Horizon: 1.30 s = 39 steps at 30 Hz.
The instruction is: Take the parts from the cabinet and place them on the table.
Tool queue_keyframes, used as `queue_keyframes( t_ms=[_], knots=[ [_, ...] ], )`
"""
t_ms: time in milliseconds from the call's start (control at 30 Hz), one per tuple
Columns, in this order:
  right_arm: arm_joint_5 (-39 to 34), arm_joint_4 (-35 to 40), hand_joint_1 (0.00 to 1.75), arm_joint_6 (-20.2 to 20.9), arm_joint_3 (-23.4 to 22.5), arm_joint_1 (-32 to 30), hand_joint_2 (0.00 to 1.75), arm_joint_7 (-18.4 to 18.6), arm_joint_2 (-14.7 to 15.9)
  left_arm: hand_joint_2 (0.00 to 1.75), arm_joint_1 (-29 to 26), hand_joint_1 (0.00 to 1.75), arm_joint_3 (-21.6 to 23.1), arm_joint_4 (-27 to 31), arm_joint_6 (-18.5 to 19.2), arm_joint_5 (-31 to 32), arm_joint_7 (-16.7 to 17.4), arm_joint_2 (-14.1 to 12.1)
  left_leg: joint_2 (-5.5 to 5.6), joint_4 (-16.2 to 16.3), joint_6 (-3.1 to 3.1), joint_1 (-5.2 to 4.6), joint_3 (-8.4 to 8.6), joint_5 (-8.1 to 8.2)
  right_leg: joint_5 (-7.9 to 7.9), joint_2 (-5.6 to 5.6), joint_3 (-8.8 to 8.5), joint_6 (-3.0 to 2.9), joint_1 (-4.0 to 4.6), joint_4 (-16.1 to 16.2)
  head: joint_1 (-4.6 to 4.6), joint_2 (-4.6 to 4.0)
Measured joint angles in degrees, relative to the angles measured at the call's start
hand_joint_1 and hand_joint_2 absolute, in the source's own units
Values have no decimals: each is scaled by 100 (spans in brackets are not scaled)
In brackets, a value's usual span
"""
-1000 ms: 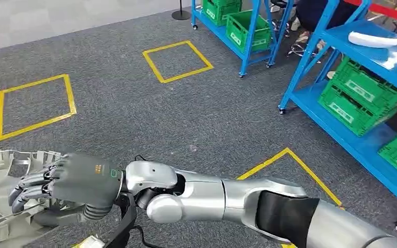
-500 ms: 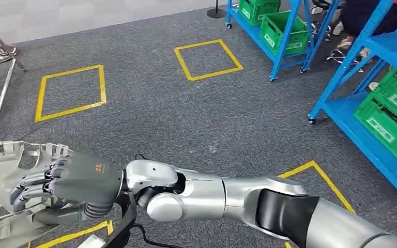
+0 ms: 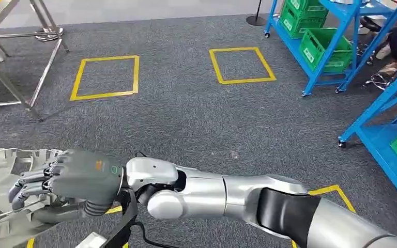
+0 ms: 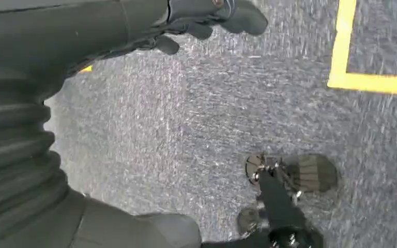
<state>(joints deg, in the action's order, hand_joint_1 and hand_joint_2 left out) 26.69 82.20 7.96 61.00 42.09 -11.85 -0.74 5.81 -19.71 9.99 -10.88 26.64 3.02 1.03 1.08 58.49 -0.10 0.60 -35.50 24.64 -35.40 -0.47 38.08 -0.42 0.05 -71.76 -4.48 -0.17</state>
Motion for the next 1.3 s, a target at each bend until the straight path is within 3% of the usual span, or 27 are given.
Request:
queue_keyframes(
  t_ms=[67,100,167,200,233,267,367,400,433,467,533,567,600,667,700,733,767,900,967,1000,1067,1100,1167,1200,1233,1267,1300],
  knots=[
    [-44,-22,175,9,24,2,175,-48,0,175,14,0,-24,-2,0,0,26,2,166,23,0,-4,-13,1,-118,27,353,-13,4,-600,-2,0],
    [-64,-33,175,9,39,3,175,-50,0,175,11,0,-24,-2,0,0,42,2,242,33,-1,-4,-12,2,38,33,319,-25,1,-474,-2,0],
    [-94,-61,175,9,44,28,175,-50,0,175,14,0,-26,-2,-4,11,50,4,404,59,-15,0,-12,7,567,106,-56,-60,-10,392,-7,0],
    [-110,-68,175,7,44,52,175,-50,0,175,20,0,-26,0,-7,22,48,11,464,72,-28,6,-20,12,803,288,-288,-75,-24,894,-7,0],
    [-120,-83,175,0,44,70,175,-48,2,175,23,0,-28,0,-7,44,48,20,520,82,-65,9,-56,6,710,626,-367,-78,-57,1082,4,0],
    [-138,-83,175,-18,44,82,175,-46,5,175,38,0,-29,2,-7,74,50,17,601,99,-119,-4,-96,-5,747,553,-374,-43,-58,1135,11,0],
    [-134,-112,175,-50,44,91,175,-35,4,175,-6,0,-29,-2,-11,131,35,24,770,20,-255,50,-127,-71,783,380,-386,-132,-12,1170,9,0],
    [-134,-114,175,-70,44,92,175,-33,2,175,-19,0,-29,-4,-9,131,28,26,576,68,-262,44,-168,-50,825,257,-424,-181,-50,1243,9,0],
    [-136,-116,175,-92,44,93,175,-37,0,175,-20,0,-29,-4,2,133,26,44,204,250,-286,-2,-251,93,833,198,-445,-214,-44,1274,55,0],
    [-132,-118,175,-105,42,99,175,-33,2,175,-9,0,-29,-2,9,138,15,48,35,579,-312,3,-404,288,832,120,-451,-219,-33,1280,46,0],
    [-129,-127,175,-109,39,87,175,-33,18,175,12,0,-29,-2,13,151,15,52,-59,1496,-349,20,-834,685,813,-69,-449,-240,-20,1275,52,0],
    [-127,-136,175,-109,39,84,175,-33,22,175,10,0,-29,-2,15,155,15,52,-67,1762,-365,23,-953,738,808,-149,-450,-244,-20,1274,50,0],
    [-125,-144,175,-109,42,84,175,-28,26,175,-1,0,-29,-2,17,157,15,50,-76,1739,-376,29,-933,658,798,-224,-455,-242,-21,1271,53,0],
    [-125,-149,175,-109,39,85,175,-24,26,175,-10,0,-29,-2,17,157,37,44,-143,945,-372,35,-492,219,771,-350,-474,-215,-26,1258,53,0],
    [-125,-149,175,-112,39,86,175,-24,26,175,-8,0,-29,-2,17,160,37,42,-258,429,-362,33,-206,13,749,-401,-493,-192,-28,1250,53,0],
    [-123,-149,175,-112,39,87,175,-24,26,175,7,0,-29,0,17,160,37,44,-521,46,-328,-17,-13,54,719,-467,-511,-154,3,1241,52,0],
    [-123,-149,175,-112,39,94,175,-22,33,175,18,0,-29,2,17,160,37,55,-465,25,-228,-22,13,9,711,-484,-504,-131,29,1234,59,0],
    [-116,-144,175,-112,39,95,175,-20,31,175,2,0,-29,0,17,166,42,52,-229,4,-82,-14,21,-3,645,-635,-546,2,21,1241,44,0],
    [-112,-144,175,-118,37,106,175,-24,33,175,19,0,-29,2,15,168,35,57,-127,-2,-32,8,19,-12,395,-145,-379,50,-18,795,25,0],
    [-105,-149,175,-129,37,100,175,-9,44,175,38,0,-29,5,11,175,33,55,-62,-2,-2,10,9,-16,153,-32,-124,62,-30,283,-7,0],
    [-88,-164,175,-149,39,70,175,35,59,175,44,0,-29,7,11,186,22,68,93,16,5,1,-11,-15,-108,25,327,68,-28,-549,-7,0],
    [-81,-168,175,-153,42,59,175,55,64,175,38,0,-29,7,13,186,15,74,169,27,4,1,-13,-15,-22,33,366,62,-30,-575,-4,0],
    [-66,-173,175,-160,42,58,175,61,72,175,34,0,-29,7,13,188,15,87,319,50,0,4,-14,-15,400,57,128,32,-37,3,-6,0],
    [-53,-179,175,-171,39,60,175,61,74,175,40,0,-29,7,13,188,15,94,417,65,-16,7,-13,-17,738,137,-190,4,-45,679,-7,0],
    [-51,-179,175,-175,39,60,175,61,74,175,43,0,-29,9,18,188,15,98,473,76,-33,17,-22,-12,804,341,-380,-19,-60,1120,-7,0],
    [-46,-186,175,-181,39,60,175,59,72,175,47,0,-31,9,17,190,15,98,536,78,-95,7,-62,-33,740,577,-393,8,-65,1145,11,0],
    [-48,-186,175,-197,35,70,175,50,74,175,56,0,-31,11,17,190,35,90,592,79,-138,15,-94,-45,776,508,-380,-4,-56,1164,4,0]
  ],
)
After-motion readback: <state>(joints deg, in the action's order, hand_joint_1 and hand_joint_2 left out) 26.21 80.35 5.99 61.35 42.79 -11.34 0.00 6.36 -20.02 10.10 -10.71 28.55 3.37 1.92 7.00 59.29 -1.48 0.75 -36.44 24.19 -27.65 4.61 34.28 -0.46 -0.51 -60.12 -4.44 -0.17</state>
